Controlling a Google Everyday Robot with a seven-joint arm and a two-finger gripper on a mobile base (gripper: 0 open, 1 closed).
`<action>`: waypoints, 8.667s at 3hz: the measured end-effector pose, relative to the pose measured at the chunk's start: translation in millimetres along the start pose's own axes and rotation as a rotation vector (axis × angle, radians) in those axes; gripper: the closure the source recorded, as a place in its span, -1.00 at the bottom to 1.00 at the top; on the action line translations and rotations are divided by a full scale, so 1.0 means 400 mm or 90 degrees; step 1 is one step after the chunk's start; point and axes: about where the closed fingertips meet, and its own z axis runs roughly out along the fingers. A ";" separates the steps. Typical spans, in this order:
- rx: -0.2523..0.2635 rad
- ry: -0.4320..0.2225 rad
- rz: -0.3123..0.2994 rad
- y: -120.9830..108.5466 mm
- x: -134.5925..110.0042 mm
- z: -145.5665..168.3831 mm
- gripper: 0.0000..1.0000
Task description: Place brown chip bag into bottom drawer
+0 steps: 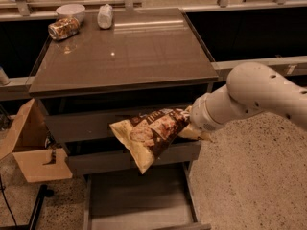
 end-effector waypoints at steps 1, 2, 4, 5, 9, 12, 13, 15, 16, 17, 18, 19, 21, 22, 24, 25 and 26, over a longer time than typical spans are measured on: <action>-0.017 -0.003 -0.002 0.001 0.050 0.078 1.00; -0.032 0.004 0.011 0.010 0.112 0.160 1.00; -0.043 0.008 0.037 0.033 0.200 0.264 1.00; -0.055 -0.002 0.020 0.050 0.215 0.311 1.00; -0.093 -0.032 0.039 0.130 0.377 0.641 1.00; -0.116 -0.033 0.053 0.173 0.437 0.775 1.00; -0.121 -0.031 0.064 0.188 0.478 0.845 1.00; -0.138 -0.033 0.072 0.239 0.555 0.998 1.00; -0.157 -0.030 0.066 0.268 0.572 1.062 1.00; -0.182 -0.024 0.058 0.304 0.587 1.144 1.00; -0.182 -0.024 0.058 0.304 0.587 1.144 1.00; -0.169 -0.020 0.069 0.304 0.594 1.156 1.00; -0.129 -0.013 0.072 0.272 0.603 1.209 1.00; -0.111 -0.004 0.071 0.242 0.615 1.249 1.00; -0.086 0.013 0.087 0.214 0.656 1.318 1.00; -0.087 0.023 0.092 0.218 0.671 1.335 1.00; -0.092 0.032 0.091 0.226 0.680 1.345 1.00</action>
Offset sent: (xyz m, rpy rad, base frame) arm 0.0172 -0.0107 -0.1291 -0.0008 0.0892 -0.0044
